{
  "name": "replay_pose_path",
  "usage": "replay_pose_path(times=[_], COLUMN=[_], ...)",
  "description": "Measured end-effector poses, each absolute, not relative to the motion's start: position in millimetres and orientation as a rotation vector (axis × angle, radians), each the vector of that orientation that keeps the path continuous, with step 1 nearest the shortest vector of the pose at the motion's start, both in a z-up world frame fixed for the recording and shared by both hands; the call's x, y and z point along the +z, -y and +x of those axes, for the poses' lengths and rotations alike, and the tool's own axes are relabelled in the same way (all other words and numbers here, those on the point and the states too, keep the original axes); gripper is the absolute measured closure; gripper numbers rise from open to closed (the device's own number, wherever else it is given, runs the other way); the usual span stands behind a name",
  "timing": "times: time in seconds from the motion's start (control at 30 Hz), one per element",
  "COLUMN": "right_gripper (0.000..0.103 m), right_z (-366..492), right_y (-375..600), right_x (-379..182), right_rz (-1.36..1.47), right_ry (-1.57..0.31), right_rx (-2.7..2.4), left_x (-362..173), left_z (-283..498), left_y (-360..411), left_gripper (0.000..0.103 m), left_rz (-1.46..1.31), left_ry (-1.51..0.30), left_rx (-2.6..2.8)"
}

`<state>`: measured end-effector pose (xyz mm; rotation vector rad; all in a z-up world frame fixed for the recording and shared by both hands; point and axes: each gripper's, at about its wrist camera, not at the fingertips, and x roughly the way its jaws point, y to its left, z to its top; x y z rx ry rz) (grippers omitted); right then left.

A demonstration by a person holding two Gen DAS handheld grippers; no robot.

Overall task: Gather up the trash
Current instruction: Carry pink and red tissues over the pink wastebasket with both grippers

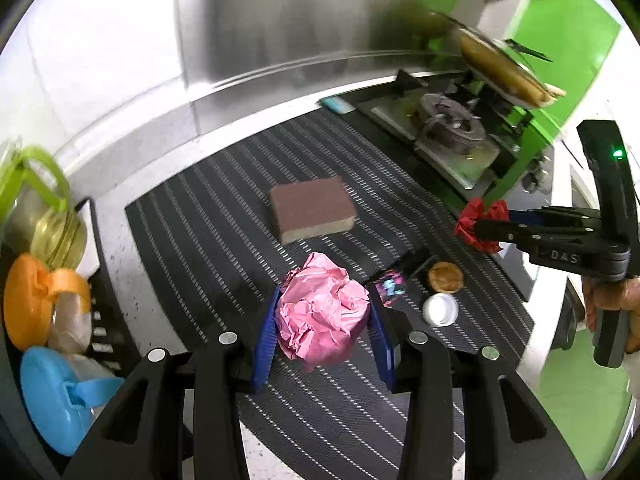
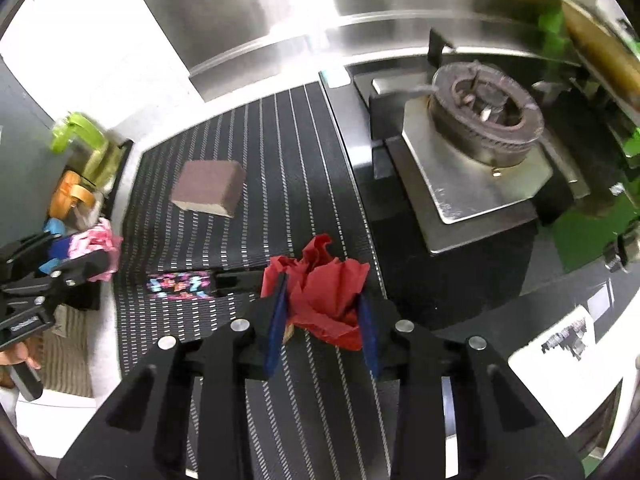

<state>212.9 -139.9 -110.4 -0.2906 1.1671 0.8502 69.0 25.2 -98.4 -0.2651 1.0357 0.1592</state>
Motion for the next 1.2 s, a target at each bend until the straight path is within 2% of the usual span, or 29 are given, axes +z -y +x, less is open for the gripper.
replay_pose_path(times=[0.33, 0.57, 0.9, 1.2], right_gripper=[0.071, 0.071, 0.071, 0.071], right_z=[132.9, 62.8, -2.0, 4.4], right_y=[214.6, 292.7, 421.3, 519.6], right_x=[-30.9, -16.0, -37.0, -102.1], right_rz=[-0.139, -0.041, 0.07, 0.109], right_ry=[-1.042, -1.011, -1.037, -1.098], right_rx=[0.701, 0.506, 0.224, 0.162], left_x=[-54.6, -45.0, -65.3, -114.6], left_z=[69.8, 58.6, 28.3, 21.4], left_y=[32.2, 113.4, 230.1, 316.1], left_gripper=[0.062, 0.062, 0.062, 0.062], left_rz=[-0.113, 0.01, 0.085, 0.088], left_ry=[-0.97, -0.956, -0.984, -1.035], left_rx=[-0.113, -0.369, -0.597, -0.627])
